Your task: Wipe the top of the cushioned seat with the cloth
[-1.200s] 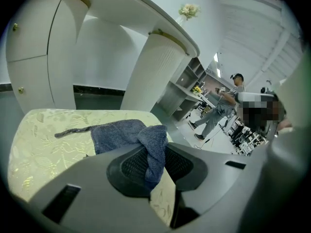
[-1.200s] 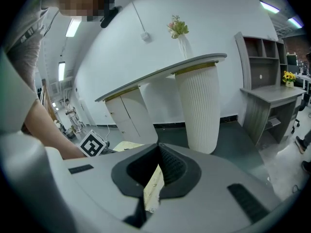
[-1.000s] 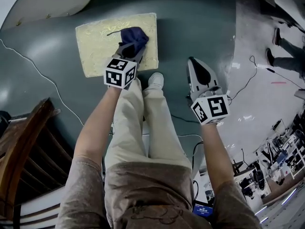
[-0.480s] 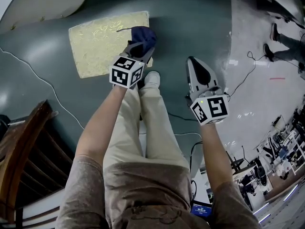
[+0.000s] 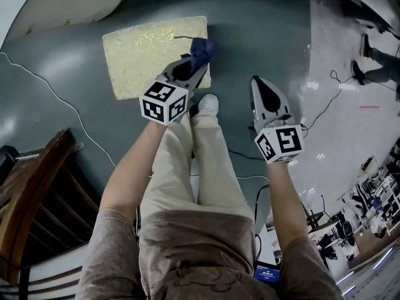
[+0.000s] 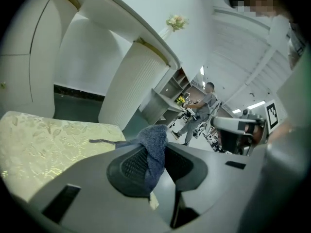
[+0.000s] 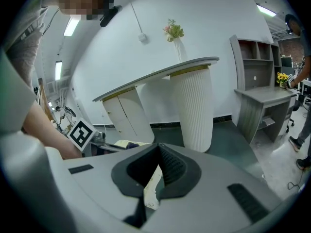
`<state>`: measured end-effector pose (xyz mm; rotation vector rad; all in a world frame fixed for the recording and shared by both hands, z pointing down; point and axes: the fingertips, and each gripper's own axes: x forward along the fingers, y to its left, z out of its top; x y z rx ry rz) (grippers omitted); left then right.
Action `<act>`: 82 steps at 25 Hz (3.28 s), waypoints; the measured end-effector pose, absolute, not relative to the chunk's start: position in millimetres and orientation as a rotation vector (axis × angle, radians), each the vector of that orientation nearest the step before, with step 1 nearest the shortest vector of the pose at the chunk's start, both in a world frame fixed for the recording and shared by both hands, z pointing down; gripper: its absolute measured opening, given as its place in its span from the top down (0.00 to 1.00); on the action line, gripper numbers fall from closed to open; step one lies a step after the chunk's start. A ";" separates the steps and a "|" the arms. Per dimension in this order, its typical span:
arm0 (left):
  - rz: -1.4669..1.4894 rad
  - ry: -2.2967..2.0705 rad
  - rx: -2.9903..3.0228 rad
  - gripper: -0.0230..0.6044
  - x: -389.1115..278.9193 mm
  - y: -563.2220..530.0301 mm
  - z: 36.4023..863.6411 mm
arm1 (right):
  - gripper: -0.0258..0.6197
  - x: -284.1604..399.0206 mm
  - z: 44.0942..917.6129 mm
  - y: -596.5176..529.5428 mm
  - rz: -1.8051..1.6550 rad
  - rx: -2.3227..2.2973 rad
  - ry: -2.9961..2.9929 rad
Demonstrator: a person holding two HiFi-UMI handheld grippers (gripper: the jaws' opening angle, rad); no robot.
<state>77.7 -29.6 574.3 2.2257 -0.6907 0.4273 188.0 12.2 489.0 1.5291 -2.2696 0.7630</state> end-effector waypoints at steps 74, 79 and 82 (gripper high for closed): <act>0.468 -1.008 2.017 0.81 -77.7 36.0 642.3 | 0.97 91.4 500.2 11.6 0.740 1.274 -2.341; 0.472 -0.956 2.039 0.81 -40.2 40.7 643.0 | 0.97 112.8 500.7 16.2 0.741 1.300 -2.335; 0.484 -0.912 2.071 0.81 -17.7 43.4 641.5 | 0.97 124.5 498.8 19.3 0.743 1.324 -2.335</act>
